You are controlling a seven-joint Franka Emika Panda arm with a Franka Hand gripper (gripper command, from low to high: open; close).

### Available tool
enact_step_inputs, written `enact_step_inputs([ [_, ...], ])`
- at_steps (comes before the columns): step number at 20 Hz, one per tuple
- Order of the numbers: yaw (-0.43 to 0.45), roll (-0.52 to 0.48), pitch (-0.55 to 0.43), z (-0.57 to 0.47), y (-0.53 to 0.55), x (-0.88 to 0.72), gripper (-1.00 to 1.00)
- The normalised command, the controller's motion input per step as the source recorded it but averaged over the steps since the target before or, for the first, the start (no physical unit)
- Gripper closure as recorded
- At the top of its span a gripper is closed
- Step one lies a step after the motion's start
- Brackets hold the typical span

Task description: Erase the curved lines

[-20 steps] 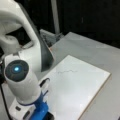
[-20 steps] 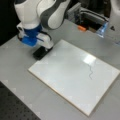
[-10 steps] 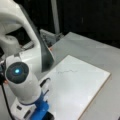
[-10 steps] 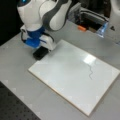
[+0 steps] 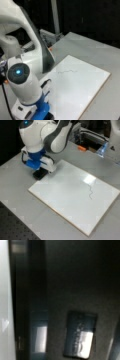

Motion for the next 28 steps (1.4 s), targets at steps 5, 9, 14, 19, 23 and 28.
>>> enact_step_inputs([
  [5, -0.136, 0.044, -0.173, -0.12, 0.06, -0.06, -1.0],
  [9, -0.135, 0.045, -0.168, -0.1, 0.03, -0.11, -1.0],
  [14, -0.123, 0.034, -0.176, -0.11, -0.02, -0.12, 1.0],
  [19, -0.115, 0.046, -0.186, -0.16, 0.01, -0.09, 1.0],
  [23, -0.125, 0.06, -0.184, -0.16, 0.07, -0.08, 1.0],
  [28, -0.146, 0.056, -0.166, -0.12, 0.11, -0.1, 1.0],
])
